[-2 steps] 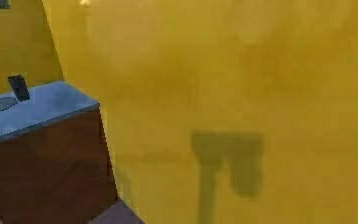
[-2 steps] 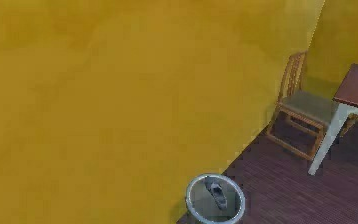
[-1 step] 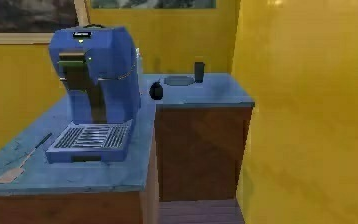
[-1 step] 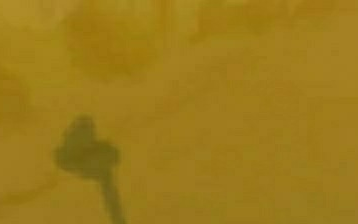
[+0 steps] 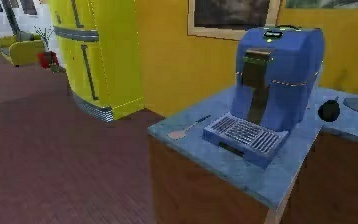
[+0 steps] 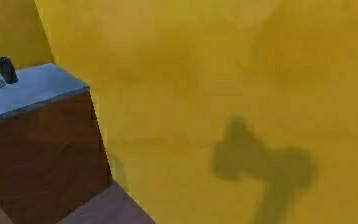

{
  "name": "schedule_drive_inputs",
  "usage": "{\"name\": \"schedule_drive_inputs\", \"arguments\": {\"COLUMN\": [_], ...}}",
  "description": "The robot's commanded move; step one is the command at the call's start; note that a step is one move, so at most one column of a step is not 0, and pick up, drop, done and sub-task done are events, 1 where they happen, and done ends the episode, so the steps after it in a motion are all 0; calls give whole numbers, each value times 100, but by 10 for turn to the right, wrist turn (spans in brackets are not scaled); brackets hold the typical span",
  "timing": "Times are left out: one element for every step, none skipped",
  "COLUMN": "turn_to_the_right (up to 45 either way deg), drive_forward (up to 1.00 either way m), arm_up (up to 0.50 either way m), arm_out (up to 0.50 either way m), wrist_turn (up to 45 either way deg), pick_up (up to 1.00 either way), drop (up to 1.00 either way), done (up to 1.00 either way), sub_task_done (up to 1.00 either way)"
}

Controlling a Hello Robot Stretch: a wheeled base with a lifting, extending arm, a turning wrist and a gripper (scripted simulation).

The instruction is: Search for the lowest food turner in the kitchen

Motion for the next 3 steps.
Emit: {"name": "schedule_drive_inputs", "arguments": {"turn_to_the_right": [-450,-450,-330], "drive_forward": [0,0,0], "arm_up": [0,0,0], "arm_out": [0,0,0], "wrist_turn": [0,0,0], "pick_up": [0,0,0], "drop": [0,0,0], "done": [0,0,0], "sub_task_done": [0,0,0]}}
